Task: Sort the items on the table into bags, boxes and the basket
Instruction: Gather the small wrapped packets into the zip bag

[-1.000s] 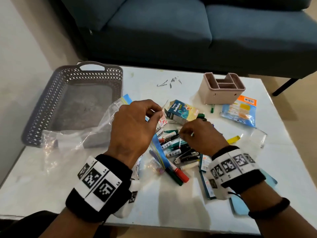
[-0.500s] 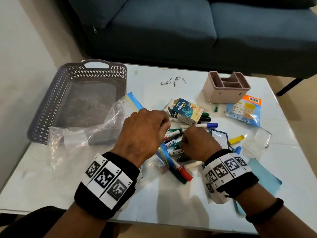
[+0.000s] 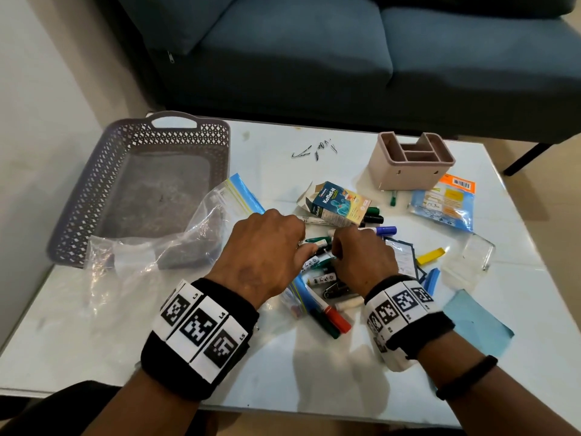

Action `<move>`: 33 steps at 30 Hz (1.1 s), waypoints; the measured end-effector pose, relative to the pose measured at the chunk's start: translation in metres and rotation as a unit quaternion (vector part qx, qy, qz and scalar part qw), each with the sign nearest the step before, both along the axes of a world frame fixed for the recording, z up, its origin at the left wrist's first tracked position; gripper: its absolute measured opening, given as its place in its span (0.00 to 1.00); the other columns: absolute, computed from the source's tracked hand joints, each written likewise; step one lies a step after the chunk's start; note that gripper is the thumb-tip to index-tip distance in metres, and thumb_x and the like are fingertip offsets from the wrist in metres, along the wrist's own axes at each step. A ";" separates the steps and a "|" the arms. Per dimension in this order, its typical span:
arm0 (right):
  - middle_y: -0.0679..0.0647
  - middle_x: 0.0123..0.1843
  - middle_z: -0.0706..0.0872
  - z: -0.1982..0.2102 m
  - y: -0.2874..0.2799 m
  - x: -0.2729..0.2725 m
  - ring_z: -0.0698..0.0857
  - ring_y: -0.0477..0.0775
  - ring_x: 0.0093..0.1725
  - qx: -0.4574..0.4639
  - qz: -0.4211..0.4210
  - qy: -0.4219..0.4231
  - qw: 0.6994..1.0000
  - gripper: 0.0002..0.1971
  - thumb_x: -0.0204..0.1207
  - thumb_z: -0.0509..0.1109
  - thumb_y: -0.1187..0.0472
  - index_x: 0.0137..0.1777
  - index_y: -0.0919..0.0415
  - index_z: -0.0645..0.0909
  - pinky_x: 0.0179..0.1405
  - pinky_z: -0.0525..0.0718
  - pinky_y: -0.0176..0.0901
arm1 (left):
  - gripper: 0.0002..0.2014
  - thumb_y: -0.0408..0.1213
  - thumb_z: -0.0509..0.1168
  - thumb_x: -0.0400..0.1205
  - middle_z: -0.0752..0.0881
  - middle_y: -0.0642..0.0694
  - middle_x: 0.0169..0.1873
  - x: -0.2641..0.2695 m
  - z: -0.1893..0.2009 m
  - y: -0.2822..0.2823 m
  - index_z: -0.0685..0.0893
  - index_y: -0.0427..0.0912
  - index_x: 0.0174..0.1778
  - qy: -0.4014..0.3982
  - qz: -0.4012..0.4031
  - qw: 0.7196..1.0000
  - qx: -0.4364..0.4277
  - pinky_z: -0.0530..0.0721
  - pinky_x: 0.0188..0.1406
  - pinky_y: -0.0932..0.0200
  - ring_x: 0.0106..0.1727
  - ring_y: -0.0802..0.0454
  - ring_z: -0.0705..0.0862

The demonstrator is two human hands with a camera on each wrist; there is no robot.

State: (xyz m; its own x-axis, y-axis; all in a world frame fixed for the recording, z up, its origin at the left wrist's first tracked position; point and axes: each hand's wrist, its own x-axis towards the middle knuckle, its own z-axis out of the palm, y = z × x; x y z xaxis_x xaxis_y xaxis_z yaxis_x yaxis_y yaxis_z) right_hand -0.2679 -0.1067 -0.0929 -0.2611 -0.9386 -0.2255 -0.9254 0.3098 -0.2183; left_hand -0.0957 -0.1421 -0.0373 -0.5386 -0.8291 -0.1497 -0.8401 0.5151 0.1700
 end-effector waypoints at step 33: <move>0.66 0.54 0.89 0.045 0.006 0.062 0.88 0.62 0.51 0.159 -0.040 -0.768 0.619 0.12 0.80 0.66 0.77 0.60 0.70 0.86 0.57 0.89 0.49 | 0.08 0.53 0.77 0.75 0.87 0.60 0.28 0.077 0.053 0.004 0.95 0.54 0.42 0.165 -0.049 0.985 -0.004 0.79 0.30 0.67 0.33 0.66 0.85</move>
State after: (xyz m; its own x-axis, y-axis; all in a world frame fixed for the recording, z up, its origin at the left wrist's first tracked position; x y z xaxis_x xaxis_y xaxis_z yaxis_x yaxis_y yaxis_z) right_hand -0.2056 -0.1007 -0.0481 0.4482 -0.7810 -0.4348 0.3189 0.5941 -0.7385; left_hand -0.0192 -0.1376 0.0159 -0.6350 -0.7707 0.0540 -0.6853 0.5941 0.4211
